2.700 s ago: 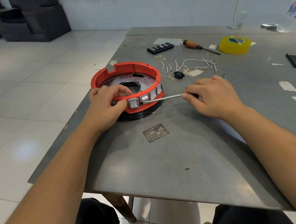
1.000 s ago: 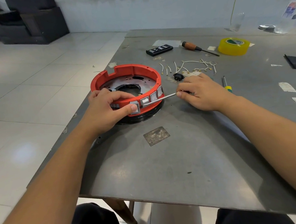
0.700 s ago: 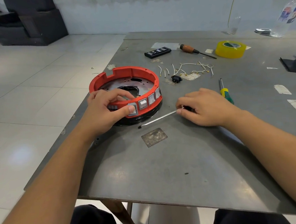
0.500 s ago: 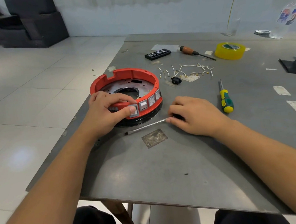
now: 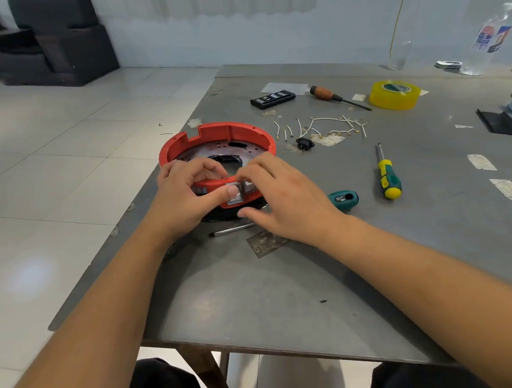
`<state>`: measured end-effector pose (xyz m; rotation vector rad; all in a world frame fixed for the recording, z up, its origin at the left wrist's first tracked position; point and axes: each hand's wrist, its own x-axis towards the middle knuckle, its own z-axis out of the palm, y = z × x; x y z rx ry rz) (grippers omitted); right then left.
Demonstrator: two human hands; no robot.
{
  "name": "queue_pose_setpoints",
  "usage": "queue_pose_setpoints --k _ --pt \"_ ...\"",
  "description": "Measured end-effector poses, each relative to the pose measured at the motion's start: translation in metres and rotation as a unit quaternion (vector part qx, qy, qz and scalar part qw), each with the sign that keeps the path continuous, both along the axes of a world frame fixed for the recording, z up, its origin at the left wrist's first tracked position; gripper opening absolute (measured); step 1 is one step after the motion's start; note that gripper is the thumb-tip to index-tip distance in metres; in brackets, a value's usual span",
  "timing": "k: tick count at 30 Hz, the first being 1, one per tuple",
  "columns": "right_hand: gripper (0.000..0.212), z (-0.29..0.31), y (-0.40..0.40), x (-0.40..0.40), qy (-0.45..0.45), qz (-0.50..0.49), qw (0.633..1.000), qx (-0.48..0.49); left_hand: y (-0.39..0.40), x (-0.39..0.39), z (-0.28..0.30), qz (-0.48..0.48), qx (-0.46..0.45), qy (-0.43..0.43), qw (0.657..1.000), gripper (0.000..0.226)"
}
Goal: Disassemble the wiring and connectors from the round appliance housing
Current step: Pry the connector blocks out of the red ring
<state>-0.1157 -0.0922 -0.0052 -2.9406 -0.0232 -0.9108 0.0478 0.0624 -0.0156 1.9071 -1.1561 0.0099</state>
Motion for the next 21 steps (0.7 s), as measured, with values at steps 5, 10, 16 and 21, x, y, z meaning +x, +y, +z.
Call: queue_pose_setpoints --k 5,10,16,21 --pt "0.037 -0.006 0.000 0.020 -0.041 0.047 0.998 0.017 -0.002 0.002 -0.001 -0.008 0.006 -0.018 1.000 0.053" --pt "0.038 -0.013 -0.003 0.013 -0.071 0.070 0.995 0.030 -0.001 0.004 -0.005 -0.013 -0.008 0.008 1.000 0.043" --pt "0.037 -0.001 -0.015 -0.011 -0.088 0.048 0.986 0.132 -0.004 -0.004 -0.008 0.009 0.001 -0.031 0.999 0.041" --pt "0.017 0.021 -0.071 -0.021 -0.078 -0.115 0.947 0.289 -0.007 -0.008 -0.013 0.034 -0.007 -0.080 0.996 0.024"
